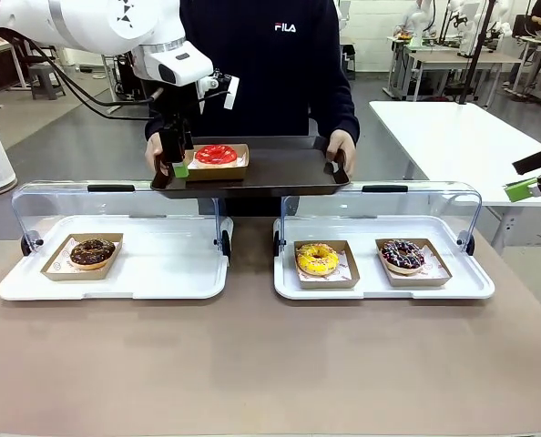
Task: Provide the desired donut to the person.
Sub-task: Place the picked Paper togo box onto the Handle tray extended by the person, then pick up and lift the Paper togo box containing the Donut pointed at by the person.
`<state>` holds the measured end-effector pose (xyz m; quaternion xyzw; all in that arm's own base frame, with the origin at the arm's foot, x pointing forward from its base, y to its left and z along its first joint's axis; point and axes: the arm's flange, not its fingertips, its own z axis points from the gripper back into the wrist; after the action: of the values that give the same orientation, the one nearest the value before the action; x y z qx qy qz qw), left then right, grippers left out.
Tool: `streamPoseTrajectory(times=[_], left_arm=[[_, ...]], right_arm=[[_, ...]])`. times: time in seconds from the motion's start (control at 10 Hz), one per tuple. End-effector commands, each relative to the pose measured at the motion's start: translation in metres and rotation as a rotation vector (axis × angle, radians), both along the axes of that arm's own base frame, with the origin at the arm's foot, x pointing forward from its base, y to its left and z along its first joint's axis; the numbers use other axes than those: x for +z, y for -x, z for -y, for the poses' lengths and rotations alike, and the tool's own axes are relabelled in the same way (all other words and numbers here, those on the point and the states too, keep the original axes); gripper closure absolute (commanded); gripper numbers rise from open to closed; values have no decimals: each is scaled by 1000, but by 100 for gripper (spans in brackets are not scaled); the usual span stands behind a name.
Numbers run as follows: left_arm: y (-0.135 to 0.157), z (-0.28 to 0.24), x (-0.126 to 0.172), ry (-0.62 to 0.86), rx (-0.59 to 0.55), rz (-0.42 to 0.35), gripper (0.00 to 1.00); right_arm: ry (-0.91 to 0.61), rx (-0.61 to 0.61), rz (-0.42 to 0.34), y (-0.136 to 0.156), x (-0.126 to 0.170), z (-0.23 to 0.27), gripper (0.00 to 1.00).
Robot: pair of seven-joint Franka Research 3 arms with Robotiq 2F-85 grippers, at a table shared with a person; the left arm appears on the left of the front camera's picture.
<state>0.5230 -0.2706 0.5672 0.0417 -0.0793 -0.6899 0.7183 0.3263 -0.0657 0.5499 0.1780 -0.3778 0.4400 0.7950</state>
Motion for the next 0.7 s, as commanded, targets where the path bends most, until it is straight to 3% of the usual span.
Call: streamPoseTrajectory(times=[0.0,0.6], left_arm=[[-1,0,1,-7,9,19,0],[-1,0,1,-7,9,19,0]], right_arm=[[-27,16,11,-3,-1,0,0],[-27,16,11,-3,-1,0,0]])
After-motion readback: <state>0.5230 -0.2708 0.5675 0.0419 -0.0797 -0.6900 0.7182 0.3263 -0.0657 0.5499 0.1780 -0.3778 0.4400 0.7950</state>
